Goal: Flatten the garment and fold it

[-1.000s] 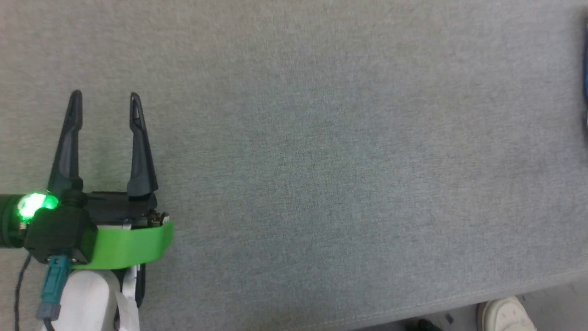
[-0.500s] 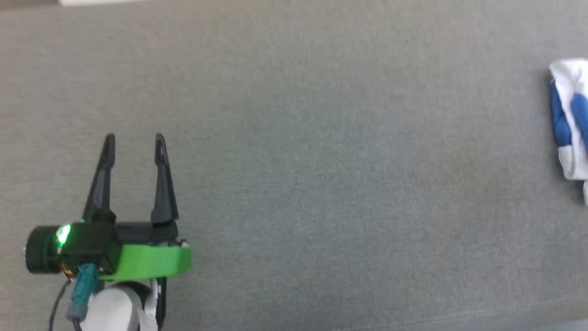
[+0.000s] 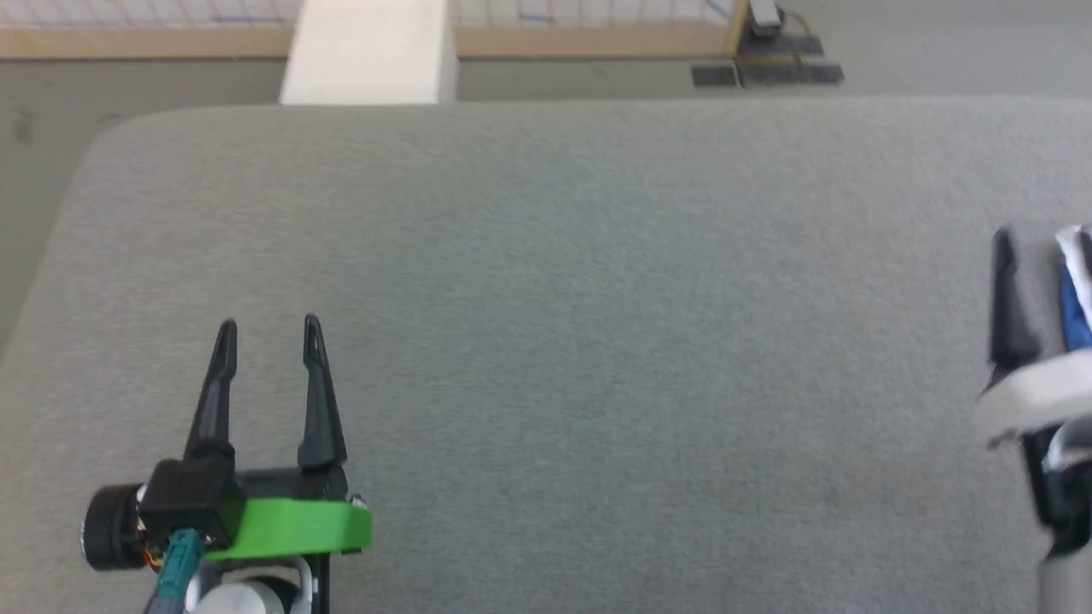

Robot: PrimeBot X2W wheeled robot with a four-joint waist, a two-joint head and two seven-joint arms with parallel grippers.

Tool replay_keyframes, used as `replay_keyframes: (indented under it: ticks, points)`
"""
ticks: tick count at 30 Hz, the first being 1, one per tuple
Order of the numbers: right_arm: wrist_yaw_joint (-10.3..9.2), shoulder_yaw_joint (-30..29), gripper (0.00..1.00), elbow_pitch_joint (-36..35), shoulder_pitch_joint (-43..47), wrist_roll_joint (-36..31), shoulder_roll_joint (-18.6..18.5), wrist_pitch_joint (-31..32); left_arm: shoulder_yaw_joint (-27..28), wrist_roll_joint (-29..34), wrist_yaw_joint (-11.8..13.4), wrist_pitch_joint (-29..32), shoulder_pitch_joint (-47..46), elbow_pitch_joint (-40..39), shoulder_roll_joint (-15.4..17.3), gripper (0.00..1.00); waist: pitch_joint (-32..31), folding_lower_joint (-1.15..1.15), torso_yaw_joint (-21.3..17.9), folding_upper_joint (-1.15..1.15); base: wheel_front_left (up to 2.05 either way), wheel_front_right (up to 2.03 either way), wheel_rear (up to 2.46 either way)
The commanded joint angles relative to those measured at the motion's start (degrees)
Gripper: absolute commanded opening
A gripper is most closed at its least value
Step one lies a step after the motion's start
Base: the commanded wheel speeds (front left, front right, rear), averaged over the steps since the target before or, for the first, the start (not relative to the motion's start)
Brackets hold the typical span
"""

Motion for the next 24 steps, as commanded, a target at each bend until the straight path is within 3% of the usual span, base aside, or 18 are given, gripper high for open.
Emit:
replay_keyframes:
  ticks: [1, 10, 24]
  points:
    - [-0.09, 0.36, 1.0, -1.01, 2.21, -0.51, 0.8, -0.65, 0.3, -0.35, -0.6, -0.21, 0.98, 0.23, -0.51, 1.0, -2.71, 0.0, 2.61, 0.0, 0.0, 0.0, 0.0]
    - [-0.09, 2.47, 1.0, -4.31, 12.87, -3.6, 4.33, -4.07, 0.95, 0.6, -2.61, -0.21, 5.03, 2.18, -2.8, 1.0, -5.11, 0.0, 3.69, 0.0, 0.0, 0.0, 0.0]
    - [-0.09, 1.64, 1.0, 1.6, 19.53, -0.65, 4.65, -9.25, 1.63, 2.34, -5.5, -0.21, 11.34, 5.57, -6.25, 1.0, -9.09, 0.0, 3.45, 0.0, 0.0, 0.0, 0.0]
